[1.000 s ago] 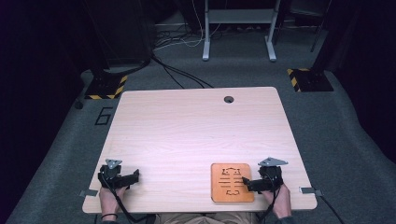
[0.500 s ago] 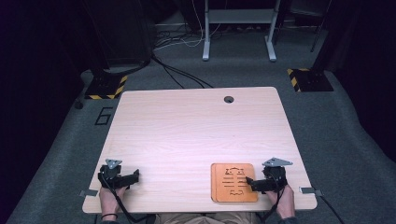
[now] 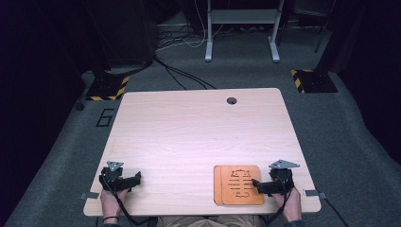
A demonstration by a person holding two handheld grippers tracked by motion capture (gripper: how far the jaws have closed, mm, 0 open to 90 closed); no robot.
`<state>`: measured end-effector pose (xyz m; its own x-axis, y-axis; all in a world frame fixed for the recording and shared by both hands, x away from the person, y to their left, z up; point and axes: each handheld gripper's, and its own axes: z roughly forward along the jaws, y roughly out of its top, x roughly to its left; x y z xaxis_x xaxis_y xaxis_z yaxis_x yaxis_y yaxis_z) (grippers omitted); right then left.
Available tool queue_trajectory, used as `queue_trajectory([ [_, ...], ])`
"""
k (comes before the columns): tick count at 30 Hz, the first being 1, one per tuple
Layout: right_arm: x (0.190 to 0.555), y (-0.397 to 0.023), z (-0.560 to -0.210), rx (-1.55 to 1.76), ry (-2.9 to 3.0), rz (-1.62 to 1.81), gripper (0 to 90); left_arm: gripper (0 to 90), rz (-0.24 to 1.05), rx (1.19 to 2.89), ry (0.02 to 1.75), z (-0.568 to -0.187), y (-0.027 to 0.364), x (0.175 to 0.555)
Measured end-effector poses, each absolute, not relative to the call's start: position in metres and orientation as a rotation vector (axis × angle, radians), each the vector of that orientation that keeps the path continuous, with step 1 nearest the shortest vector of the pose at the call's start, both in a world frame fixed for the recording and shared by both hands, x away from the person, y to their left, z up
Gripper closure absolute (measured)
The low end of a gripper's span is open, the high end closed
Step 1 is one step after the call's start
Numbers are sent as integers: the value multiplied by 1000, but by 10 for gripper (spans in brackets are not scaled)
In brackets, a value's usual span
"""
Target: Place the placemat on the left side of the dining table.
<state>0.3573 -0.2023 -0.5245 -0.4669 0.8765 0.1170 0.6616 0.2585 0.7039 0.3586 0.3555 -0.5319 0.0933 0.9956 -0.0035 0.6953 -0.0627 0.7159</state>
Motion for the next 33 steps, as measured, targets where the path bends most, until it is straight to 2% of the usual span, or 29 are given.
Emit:
queue_trajectory([
  [33,354,-222,-525,1420,2208,969,0,0,699,1816,1667,-531,352,358],
])
